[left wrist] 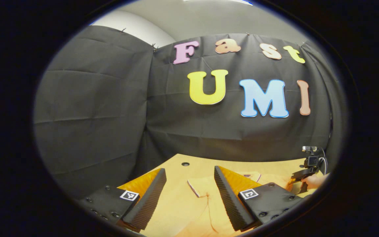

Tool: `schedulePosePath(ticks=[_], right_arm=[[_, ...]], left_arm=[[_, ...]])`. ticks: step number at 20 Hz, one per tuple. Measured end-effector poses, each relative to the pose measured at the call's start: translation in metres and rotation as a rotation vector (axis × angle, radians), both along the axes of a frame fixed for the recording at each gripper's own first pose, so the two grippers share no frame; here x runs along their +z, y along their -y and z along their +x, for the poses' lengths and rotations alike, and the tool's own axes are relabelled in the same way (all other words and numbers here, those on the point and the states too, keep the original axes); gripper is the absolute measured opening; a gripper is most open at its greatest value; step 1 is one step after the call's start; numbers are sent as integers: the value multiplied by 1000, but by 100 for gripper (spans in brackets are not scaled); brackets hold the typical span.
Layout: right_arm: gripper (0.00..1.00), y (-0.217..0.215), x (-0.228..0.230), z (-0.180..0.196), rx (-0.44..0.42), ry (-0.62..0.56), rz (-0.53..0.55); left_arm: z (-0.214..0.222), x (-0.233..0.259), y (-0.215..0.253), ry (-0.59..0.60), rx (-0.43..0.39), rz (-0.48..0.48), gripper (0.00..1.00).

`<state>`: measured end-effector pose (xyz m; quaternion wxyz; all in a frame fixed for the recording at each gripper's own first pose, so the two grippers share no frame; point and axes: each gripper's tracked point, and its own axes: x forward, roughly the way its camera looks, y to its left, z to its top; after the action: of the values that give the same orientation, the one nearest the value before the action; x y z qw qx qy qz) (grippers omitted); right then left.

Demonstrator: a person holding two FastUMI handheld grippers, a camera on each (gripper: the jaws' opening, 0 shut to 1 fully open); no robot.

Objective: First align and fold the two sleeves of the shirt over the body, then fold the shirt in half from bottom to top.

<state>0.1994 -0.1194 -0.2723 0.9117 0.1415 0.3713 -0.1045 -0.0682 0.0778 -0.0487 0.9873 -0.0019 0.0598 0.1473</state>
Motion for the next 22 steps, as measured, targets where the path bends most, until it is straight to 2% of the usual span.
schedulePosePath(ticks=[5,8,10,16,22], right_arm=[[4,-16,31,5,40,80,-35],[4,-36,56,8,106,147,-56],[4,-56,69,10,154,187,-34],[4,-113,69,7,317,208,-42],[6,-134,54,10,357,169,-54]], left_arm=[[-3,0,-1,-3,7,5,94],[-3,-1,-2,-5,10,4,94],[-4,-1,-1,-7,10,1,94],[-9,-3,-4,-13,18,12,94],[-20,-5,-15,-22,55,11,94]])
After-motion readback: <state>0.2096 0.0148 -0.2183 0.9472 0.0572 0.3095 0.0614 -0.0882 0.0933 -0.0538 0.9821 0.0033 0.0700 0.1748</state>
